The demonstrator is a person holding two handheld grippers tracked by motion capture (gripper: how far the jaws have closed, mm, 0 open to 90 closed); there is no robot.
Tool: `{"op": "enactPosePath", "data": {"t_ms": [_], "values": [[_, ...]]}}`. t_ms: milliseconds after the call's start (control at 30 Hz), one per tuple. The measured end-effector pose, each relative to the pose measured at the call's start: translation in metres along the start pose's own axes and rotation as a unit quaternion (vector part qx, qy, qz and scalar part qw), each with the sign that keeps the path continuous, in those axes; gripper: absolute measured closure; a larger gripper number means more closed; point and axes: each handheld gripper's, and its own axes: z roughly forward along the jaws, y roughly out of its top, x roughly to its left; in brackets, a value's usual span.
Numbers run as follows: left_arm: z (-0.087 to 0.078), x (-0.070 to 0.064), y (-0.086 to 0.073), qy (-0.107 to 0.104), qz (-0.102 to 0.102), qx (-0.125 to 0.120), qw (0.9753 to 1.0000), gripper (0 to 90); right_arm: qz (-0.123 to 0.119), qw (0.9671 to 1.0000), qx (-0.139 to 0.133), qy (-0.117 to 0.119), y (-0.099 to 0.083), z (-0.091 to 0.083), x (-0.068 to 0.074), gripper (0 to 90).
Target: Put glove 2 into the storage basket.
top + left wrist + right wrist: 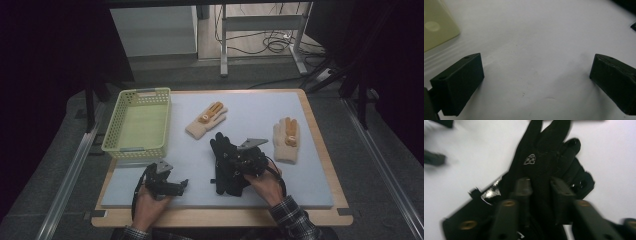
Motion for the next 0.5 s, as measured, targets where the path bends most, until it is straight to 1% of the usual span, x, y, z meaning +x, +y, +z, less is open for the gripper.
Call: {"op": "enactPosePath", "data": {"t_ms": [33, 67, 100, 133, 167, 200, 267, 333, 367, 433, 467, 500], "values": [[0.000, 0.000, 0.000, 0.000, 0.002, 0.002, 1.0000, 0.0, -0.002, 1.0000, 0.007, 0.000, -0.001, 0.002, 0.000, 50.2], [0.000, 0.000, 0.000, 0.000, 0.000, 0.000, 1.0000, 0.0, -0.009, 0.9999, 0.008, -0.003, -0.002, 0.002, 0.000, 44.9], [0.000, 0.000, 0.000, 0.000, 0.000, 0.000, 1.0000, 0.0, -0.013, 0.9999, 0.004, -0.003, -0.001, 0.000, 0.001, 41.3], [0.000, 0.000, 0.000, 0.000, -0.001, 0.000, 1.0000, 0.0, -0.015, 0.9999, -0.001, -0.002, 0.000, -0.004, 0.001, 38.8], [0.000, 0.000, 0.000, 0.000, 0.000, 0.000, 1.0000, 0.0, -0.015, 0.9998, -0.009, -0.003, 0.003, -0.015, -0.001, 36.8], [0.000, 0.000, 0.000, 0.000, 0.000, 0.000, 1.0000, 0.0, -0.015, 0.9998, -0.009, -0.003, 0.003, -0.015, -0.001, 36.8], [0.000, 0.000, 0.000, 0.000, 0.000, 0.000, 1.0000, 0.0, -0.017, 0.9997, -0.016, -0.005, 0.004, -0.026, -0.004, 37.0], [0.000, 0.000, 0.000, 0.001, 0.000, 0.000, 1.0000, 0.0, -0.017, 0.9997, -0.017, -0.003, 0.003, -0.036, -0.007, 39.3], [0.000, 0.000, 0.000, 0.000, -0.002, 0.000, 1.0000, 0.0, -0.020, 0.9997, -0.016, 0.001, 0.001, -0.043, -0.009, 46.4], [0.000, 0.000, 0.000, 0.000, -0.003, -0.001, 1.0000, 0.0, -0.029, 0.9995, -0.009, 0.002, -0.003, -0.048, -0.010, 51.1], [0.000, -0.001, 0.000, 0.000, -0.003, -0.001, 1.0000, 0.0, -0.029, 0.9995, -0.009, 0.002, -0.003, -0.048, -0.010, 51.1], [0.000, -0.001, 0.000, 0.000, -0.003, -0.002, 1.0000, 0.0, -0.031, 0.9995, -0.006, 0.002, -0.007, -0.050, -0.011, 55.0]]}}
